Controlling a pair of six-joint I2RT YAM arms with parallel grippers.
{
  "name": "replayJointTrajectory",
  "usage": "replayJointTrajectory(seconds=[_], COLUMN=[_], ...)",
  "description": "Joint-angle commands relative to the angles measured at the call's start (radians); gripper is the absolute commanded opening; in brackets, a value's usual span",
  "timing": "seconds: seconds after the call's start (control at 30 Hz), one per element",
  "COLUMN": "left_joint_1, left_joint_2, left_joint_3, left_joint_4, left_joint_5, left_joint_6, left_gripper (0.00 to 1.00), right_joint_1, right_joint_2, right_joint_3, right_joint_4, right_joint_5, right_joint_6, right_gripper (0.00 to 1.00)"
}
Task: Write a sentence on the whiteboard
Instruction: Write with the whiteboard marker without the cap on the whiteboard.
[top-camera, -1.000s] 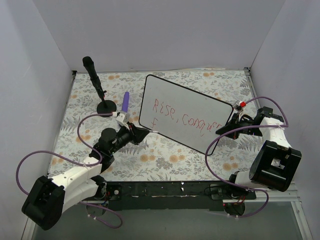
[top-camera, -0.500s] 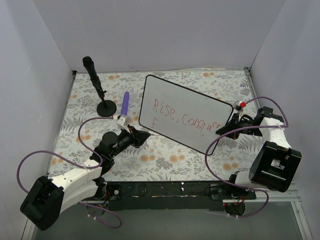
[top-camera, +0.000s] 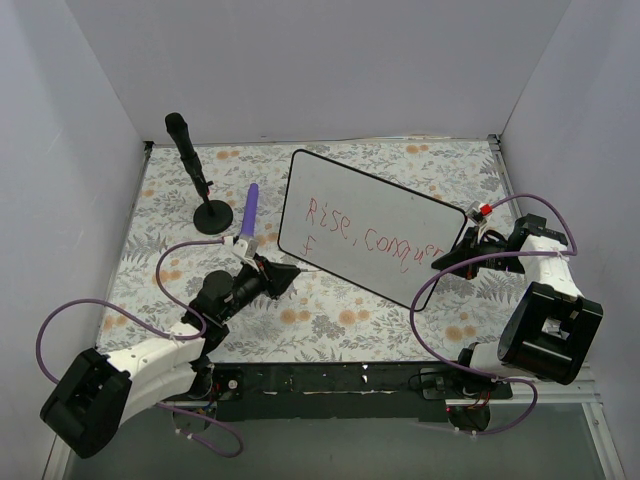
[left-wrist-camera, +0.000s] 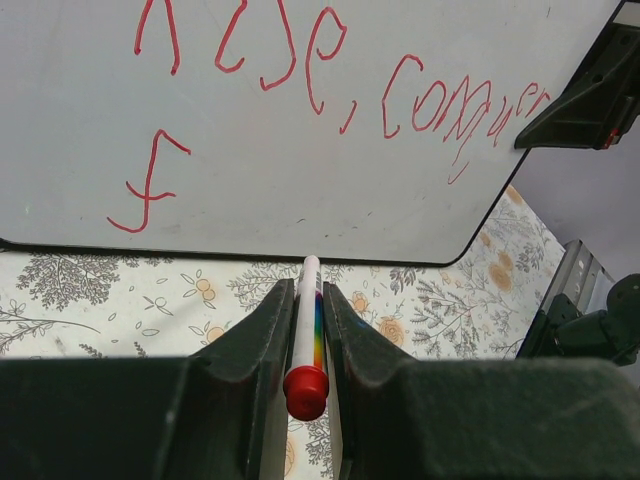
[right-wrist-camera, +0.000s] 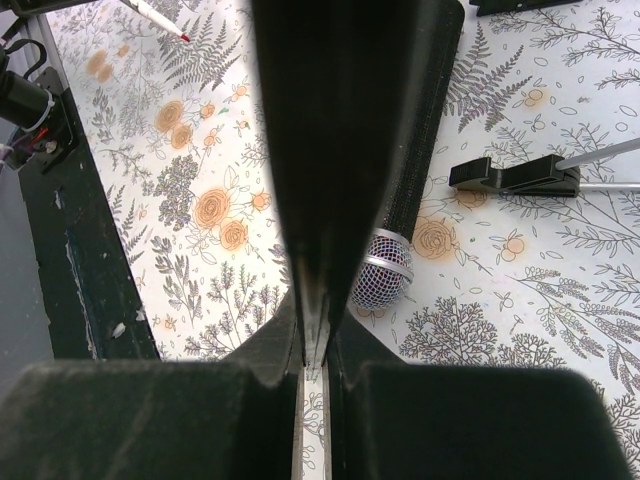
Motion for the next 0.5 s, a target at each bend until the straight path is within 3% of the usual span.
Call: replayJointTrajectory(seconds=[0.0, 0.47], left_joint_1=[-0.005, -0.006], left_joint_2=[0.012, 0.019], left_joint_3=[-0.01, -0.013], left_joint_4=[0.062, 0.073], left_joint_5=[-0.022, -0.027], left_joint_6=[0.009, 0.006], left_gripper=[0.0, 0.0], right_joint_1=[0.004, 0.005], right_joint_2=[-0.033, -0.03], right_joint_3=[0.001, -0.001], right_joint_4=[0.021, 0.021], right_joint_5=[0.027, 0.028], right_joint_6=[-0.042, -0.043], right_gripper=[0.01, 0.01])
